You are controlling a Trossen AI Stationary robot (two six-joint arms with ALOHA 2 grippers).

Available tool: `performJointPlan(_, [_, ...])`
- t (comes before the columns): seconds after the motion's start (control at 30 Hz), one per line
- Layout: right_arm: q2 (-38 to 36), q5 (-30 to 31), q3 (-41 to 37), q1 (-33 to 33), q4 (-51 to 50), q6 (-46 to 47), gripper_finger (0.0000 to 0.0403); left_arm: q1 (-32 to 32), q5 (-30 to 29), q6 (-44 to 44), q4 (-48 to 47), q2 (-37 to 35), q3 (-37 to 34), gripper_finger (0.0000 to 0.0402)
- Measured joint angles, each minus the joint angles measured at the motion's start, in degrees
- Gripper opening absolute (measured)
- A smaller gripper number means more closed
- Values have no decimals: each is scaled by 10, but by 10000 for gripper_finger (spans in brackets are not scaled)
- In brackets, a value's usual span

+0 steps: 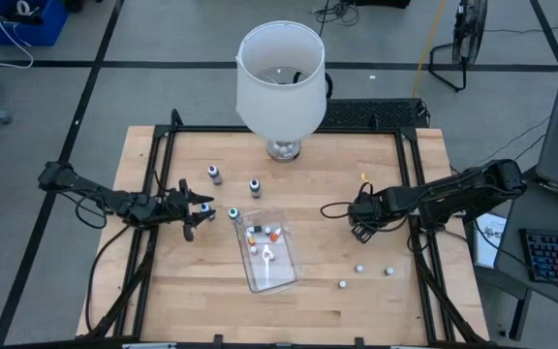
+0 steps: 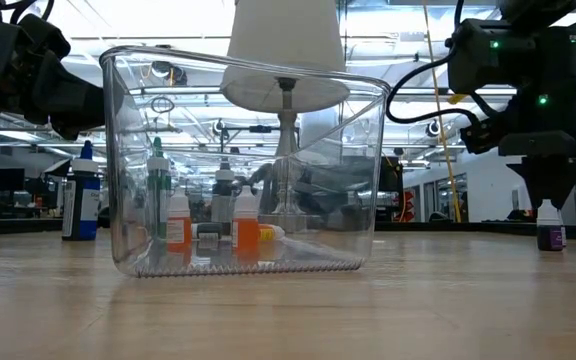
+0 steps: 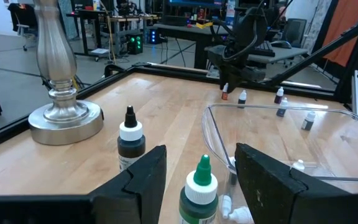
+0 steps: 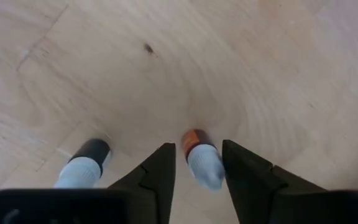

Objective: Pick & Place food coloring
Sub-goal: Put the orange food coloring bottle into the bin

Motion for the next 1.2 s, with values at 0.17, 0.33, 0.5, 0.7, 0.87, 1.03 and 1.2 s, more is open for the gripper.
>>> performJointPlan(0.17, [0,-15,0,0,-1,-3,86,0,0,0,0,0,0,191])
performJointPlan(0.33, [0,-15,0,0,-4,-19,49,0,0,0,0,0,0,191])
performJointPlan(0.5, [-5,-14,1,0,-6,-31,43,0,0,0,0,0,0,191])
performJointPlan(0.7, [-11,-1,55,0,-23,-55,43,0,0,0,0,0,0,191])
performJointPlan(0.87, [-11,60,160,2,-15,-118,43,0,0,0,0,0,0,191])
performJointPlan(1.03, [-5,76,270,12,84,-227,43,0,0,0,0,0,0,191])
performJointPlan(1.2, [30,31,385,30,178,-327,43,0,0,0,0,0,0,191])
